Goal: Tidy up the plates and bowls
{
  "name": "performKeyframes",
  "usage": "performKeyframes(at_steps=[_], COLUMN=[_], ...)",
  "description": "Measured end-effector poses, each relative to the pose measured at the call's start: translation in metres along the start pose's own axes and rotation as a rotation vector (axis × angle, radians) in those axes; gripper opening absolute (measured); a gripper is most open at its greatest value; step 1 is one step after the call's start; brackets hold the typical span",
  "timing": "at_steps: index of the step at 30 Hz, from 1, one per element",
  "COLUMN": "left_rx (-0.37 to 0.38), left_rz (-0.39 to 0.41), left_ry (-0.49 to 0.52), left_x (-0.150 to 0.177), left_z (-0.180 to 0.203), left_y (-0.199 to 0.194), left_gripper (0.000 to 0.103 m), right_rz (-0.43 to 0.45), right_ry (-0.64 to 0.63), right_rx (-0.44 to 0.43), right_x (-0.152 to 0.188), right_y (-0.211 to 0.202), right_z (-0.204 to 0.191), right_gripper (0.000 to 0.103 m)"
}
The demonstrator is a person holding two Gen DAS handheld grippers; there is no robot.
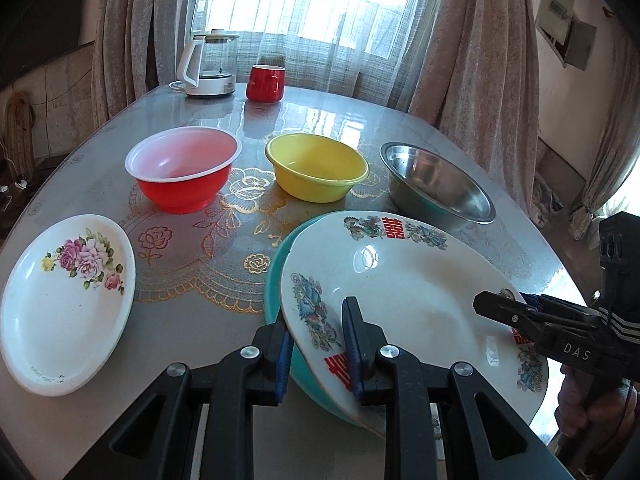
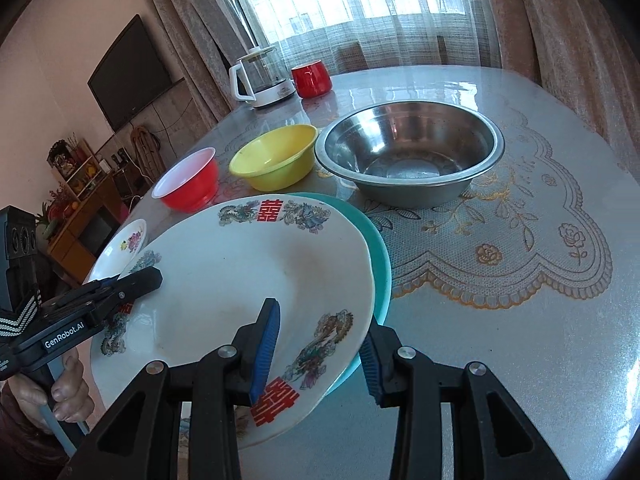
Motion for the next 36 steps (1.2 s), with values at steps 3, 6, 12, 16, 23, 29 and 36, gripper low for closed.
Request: performKeyframes(at_steps=[3, 6, 12, 16, 23, 29, 36], left_rx=[-0.014, -0.048, -0.114, -0.144, -0.164, -0.169, -0.185], left_rz=[-0.014, -0.042, -0.037, -0.042, -0.066, -0.061, -0.057], left_ry=[0.003, 0.005, 0.059, 0.072, 0.059, 0.067, 0.020], left_x=[-0.001, 0.002, 0.002, 0.002, 0.000, 0.005, 0.006], left_z=[0.001, -0.001, 0.003, 0.004, 0.005, 0.009, 0.005], left_y=[0.010, 0.020, 0.023, 0.025, 0.027, 0.022, 0.018], left_gripper=[0.025, 0.029, 0.034, 0.036, 0.036, 0.037, 0.037], right_rz=[-0.017, -0.022, -0.024, -0.019, -0.006, -0.006, -0.007], right_ry=[-0.032, -0.092, -0.113, -0.125, -0.128, -0.090, -0.044], right_rx=[0.046, 0.095, 0.129, 0.163, 0.168, 0.173, 0.169], right_x=[0.000, 0.000, -0.001, -0.005, -0.008, -0.007, -0.007], right_y=[0.007, 0.012, 0.017, 0.019, 0.022, 0.018, 0.009], right_z=[0.004, 0.002, 0.004, 0.004, 0.006, 0.009, 0.010], right_gripper=[0.039, 0.039, 0.036, 0.035, 0.035, 0.033, 0.036])
Point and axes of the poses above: each gripper's, at about its wrist camera, not at the fingertips, and y roughly the way its jaws point, z to its right, x to its underside, the point moved 7 cm from there along y, roughly the way its jaws point, and after that the axes turned 13 degrees about -x, right-handed, at the moved point
